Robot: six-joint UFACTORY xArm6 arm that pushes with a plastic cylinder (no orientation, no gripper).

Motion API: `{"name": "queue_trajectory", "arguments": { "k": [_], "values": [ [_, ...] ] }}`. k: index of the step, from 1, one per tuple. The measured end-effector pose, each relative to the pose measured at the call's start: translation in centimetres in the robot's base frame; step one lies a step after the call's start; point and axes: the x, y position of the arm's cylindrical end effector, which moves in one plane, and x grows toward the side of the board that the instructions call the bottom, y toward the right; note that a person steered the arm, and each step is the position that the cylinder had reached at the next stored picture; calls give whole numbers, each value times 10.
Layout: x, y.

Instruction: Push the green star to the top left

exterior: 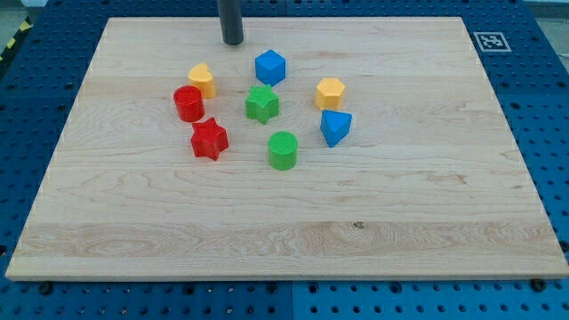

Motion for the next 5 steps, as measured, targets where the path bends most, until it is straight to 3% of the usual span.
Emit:
{"name": "queue_trajectory", "arguments": {
  "k": [1,2,3,4,5],
  "values": [
    [0,3],
    [1,54],
    [28,133],
    [103,200],
    [182,224]
  ]
}}
